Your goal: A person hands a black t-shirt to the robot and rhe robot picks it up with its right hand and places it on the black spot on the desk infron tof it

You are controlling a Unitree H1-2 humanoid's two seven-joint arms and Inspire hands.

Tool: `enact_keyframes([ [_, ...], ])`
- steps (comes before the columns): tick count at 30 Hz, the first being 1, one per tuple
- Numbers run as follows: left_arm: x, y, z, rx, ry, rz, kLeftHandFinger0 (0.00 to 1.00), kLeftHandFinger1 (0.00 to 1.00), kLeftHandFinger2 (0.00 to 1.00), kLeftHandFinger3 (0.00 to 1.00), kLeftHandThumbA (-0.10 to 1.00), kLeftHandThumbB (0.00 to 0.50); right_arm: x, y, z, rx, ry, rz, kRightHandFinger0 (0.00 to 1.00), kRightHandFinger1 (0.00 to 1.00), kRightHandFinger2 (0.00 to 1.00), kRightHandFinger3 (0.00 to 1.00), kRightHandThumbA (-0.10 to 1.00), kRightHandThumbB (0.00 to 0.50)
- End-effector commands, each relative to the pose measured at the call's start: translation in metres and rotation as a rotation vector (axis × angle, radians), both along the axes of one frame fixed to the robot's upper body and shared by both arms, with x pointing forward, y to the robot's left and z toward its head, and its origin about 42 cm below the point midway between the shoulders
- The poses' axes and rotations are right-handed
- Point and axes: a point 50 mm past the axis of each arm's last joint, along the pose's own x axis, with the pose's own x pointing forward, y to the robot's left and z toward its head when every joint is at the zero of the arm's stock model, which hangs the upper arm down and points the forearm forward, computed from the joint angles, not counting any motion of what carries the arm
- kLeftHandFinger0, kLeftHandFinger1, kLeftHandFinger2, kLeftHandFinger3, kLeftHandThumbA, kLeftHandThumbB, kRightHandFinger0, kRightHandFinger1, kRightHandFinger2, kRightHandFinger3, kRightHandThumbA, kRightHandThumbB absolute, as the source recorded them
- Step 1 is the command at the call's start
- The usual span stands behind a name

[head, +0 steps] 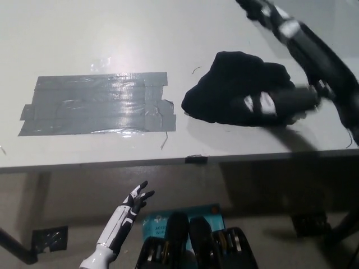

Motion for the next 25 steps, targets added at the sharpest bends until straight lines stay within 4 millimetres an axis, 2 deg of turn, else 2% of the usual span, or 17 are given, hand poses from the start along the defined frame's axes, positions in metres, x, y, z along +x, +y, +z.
enact_keyframes([
  [1,0.013,0.011,0.01,-0.009,-0.033,0.002,1.0,1.0,0.9,1.0,1.0,0.5,-0.101,-0.033,-0.019,0.392,-0.075,0.092,1.0,1.0,1.0,1.0,1.0,0.5],
  [3,0.011,0.011,0.008,-0.002,-0.028,0.004,1.0,1.0,0.91,1.0,1.0,0.5,-0.099,-0.032,-0.059,0.398,0.044,0.043,1.0,1.0,1.0,1.0,1.0,0.483],
  [5,0.009,0.012,0.005,-0.005,-0.02,0.004,1.0,1.0,0.92,1.0,1.0,0.5,-0.098,-0.031,-0.077,0.393,0.1,0.011,1.0,1.0,1.0,1.0,1.0,0.474],
  [7,0.007,0.012,0.002,-0.01,-0.017,0.008,1.0,1.0,0.92,1.0,1.0,0.5,-0.091,-0.03,-0.105,0.379,0.18,-0.018,1.0,1.0,1.0,1.0,1.0,0.468],
  [8,0.004,0.012,0.0,-0.009,-0.012,0.012,1.0,1.0,0.93,1.0,1.0,0.5,-0.085,-0.027,-0.129,0.39,0.254,-0.01,1.0,1.0,1.0,1.0,1.0,0.442],
  [9,0.002,0.012,-0.003,-0.013,-0.005,0.013,1.0,1.0,0.95,1.0,1.0,0.5,-0.082,-0.024,-0.149,0.408,0.344,-0.012,1.0,1.0,1.0,1.0,1.0,0.443],
  [10,0.001,0.011,-0.003,-0.018,-0.001,0.014,1.0,1.0,0.96,1.0,1.0,0.5,-0.08,-0.021,-0.159,0.418,0.396,-0.011,1.0,1.0,1.0,1.0,1.0,0.442],
  [12,-0.001,0.009,-0.006,-0.04,0.01,0.015,1.0,1.0,1.0,1.0,1.0,0.5,-0.076,-0.013,-0.185,0.406,0.479,-0.02,1.0,1.0,1.0,1.0,1.0,0.39],
  [13,-0.001,0.009,-0.007,-0.042,0.011,0.014,1.0,1.0,1.0,1.0,1.0,0.5,-0.075,-0.011,-0.192,0.392,0.494,-0.025,1.0,1.0,1.0,1.0,1.0,0.383],
  [15,-0.005,0.007,-0.01,-0.034,0.016,0.024,1.0,1.0,1.0,1.0,1.0,0.5,-0.071,-0.008,-0.212,0.341,0.553,-0.047,1.0,1.0,1.0,1.0,1.0,0.322],
  [16,-0.006,0.009,-0.011,-0.032,0.018,0.03,1.0,1.0,1.0,1.0,1.0,0.5,-0.068,-0.007,-0.223,0.32,0.577,-0.048,1.0,1.0,1.0,1.0,1.0,0.271],
  [17,-0.006,0.01,-0.011,-0.031,0.016,0.034,1.0,1.0,1.0,1.0,1.0,0.5,-0.065,-0.006,-0.229,0.314,0.594,-0.046,1.0,1.0,1.0,1.0,1.0,0.256],
  [18,-0.006,0.011,-0.011,-0.031,0.011,0.037,1.0,1.0,1.0,1.0,1.0,0.5,-0.062,-0.007,-0.234,0.313,0.609,-0.043,1.0,1.0,1.0,1.0,1.0,0.254],
  [19,-0.006,0.01,-0.01,-0.027,0.004,0.037,1.0,1.0,1.0,1.0,1.0,0.5,-0.058,-0.009,-0.243,0.324,0.671,-0.053,1.0,1.0,1.0,1.0,1.0,0.306],
  [20,-0.006,0.009,-0.011,-0.031,0.004,0.038,1.0,1.0,1.0,1.0,1.0,0.5,-0.058,-0.011,-0.248,0.326,0.695,-0.058,1.0,1.0,1.0,1.0,1.0,0.309],
  [23,-0.004,0.008,-0.01,-0.04,-0.003,0.031,1.0,1.0,1.0,1.0,1.0,0.5,-0.054,-0.015,-0.253,0.304,0.709,-0.062,1.0,1.0,1.0,1.0,1.0,0.255],
  [25,-0.004,0.008,-0.011,-0.036,-0.008,0.027,1.0,1.0,1.0,1.0,1.0,0.5,-0.054,-0.015,-0.254,0.296,0.711,-0.062,1.0,1.0,1.0,1.0,1.0,0.243],
])
